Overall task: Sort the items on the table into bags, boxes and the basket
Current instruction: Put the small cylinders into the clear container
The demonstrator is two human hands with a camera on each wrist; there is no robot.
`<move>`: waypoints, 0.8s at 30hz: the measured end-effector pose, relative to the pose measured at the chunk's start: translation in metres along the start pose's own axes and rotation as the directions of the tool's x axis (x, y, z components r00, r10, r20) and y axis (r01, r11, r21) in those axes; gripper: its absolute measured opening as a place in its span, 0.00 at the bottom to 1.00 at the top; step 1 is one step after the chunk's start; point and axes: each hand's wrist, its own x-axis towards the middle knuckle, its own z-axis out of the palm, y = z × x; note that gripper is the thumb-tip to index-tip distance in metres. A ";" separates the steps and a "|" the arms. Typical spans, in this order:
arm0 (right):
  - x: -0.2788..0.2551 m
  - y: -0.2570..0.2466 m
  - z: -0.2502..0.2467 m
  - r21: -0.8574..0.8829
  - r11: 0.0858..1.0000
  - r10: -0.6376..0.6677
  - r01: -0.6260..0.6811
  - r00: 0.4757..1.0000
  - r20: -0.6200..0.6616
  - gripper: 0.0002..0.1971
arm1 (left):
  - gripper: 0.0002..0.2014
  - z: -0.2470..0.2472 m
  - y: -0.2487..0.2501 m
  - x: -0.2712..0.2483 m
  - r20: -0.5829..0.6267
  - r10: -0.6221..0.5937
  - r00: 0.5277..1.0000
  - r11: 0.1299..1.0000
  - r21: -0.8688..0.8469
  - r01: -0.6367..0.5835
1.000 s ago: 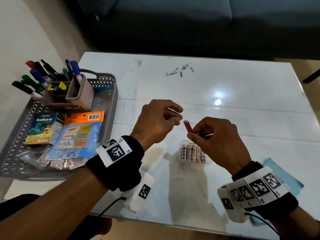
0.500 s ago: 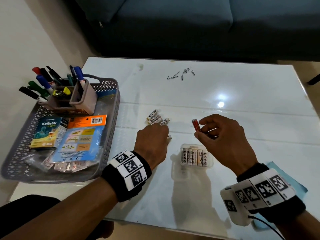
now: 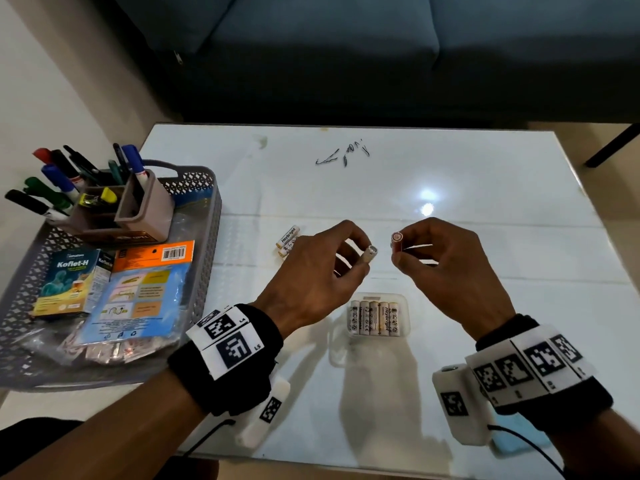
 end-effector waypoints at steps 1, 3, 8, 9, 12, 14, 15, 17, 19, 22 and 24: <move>0.001 -0.001 -0.003 -0.022 1.000 -0.003 0.003 1.000 -0.003 0.08 | 0.04 0.000 -0.002 0.000 0.022 0.019 1.000 1.000 0.020 -0.019; 0.001 -0.003 -0.010 -0.077 0.997 0.005 -0.004 1.000 0.011 0.07 | 0.05 -0.001 -0.005 0.001 0.083 0.048 0.995 0.996 0.076 -0.055; -0.005 -0.005 -0.034 -0.272 0.959 0.131 -0.083 0.978 0.162 0.10 | 0.09 -0.002 -0.007 0.000 0.232 -0.031 0.972 0.997 0.075 0.013; -0.008 -0.005 -0.037 -0.329 0.940 0.164 -0.093 0.967 0.195 0.10 | 0.10 -0.001 -0.007 0.000 0.252 -0.052 0.966 0.998 0.059 0.038; -0.022 -0.006 -0.035 -0.479 0.875 0.213 -0.068 0.943 0.255 0.10 | 0.11 0.003 -0.010 -0.002 0.294 -0.093 0.951 0.993 0.091 0.069; -0.029 -0.007 -0.025 -0.548 0.836 0.184 -0.021 0.952 0.244 0.10 | 0.08 0.007 -0.011 -0.003 0.324 -0.112 0.939 0.990 0.117 0.077; -0.032 -0.006 -0.019 -0.581 0.814 0.155 0.009 0.960 0.232 0.10 | 0.08 0.009 -0.012 -0.003 0.334 -0.116 0.935 0.989 0.126 0.078; -0.037 -0.003 -0.007 -0.636 0.770 0.112 0.049 0.971 0.211 0.11 | 0.09 0.013 -0.012 -0.004 0.330 -0.129 0.935 0.986 0.139 0.087; -0.041 0.000 0.000 -0.677 0.734 0.112 0.048 0.975 0.191 0.11 | 0.11 0.017 -0.011 -0.005 0.300 -0.148 0.942 0.986 0.120 0.117; -0.043 0.003 0.005 -0.723 0.690 0.121 0.026 0.981 0.151 0.11 | 0.13 0.025 -0.009 -0.009 0.193 -0.165 0.967 0.986 0.058 0.157; -0.043 0.004 0.007 -0.741 0.672 0.113 0.023 0.985 0.133 0.11 | 0.13 0.034 -0.011 -0.011 0.119 -0.167 0.979 0.986 0.046 0.162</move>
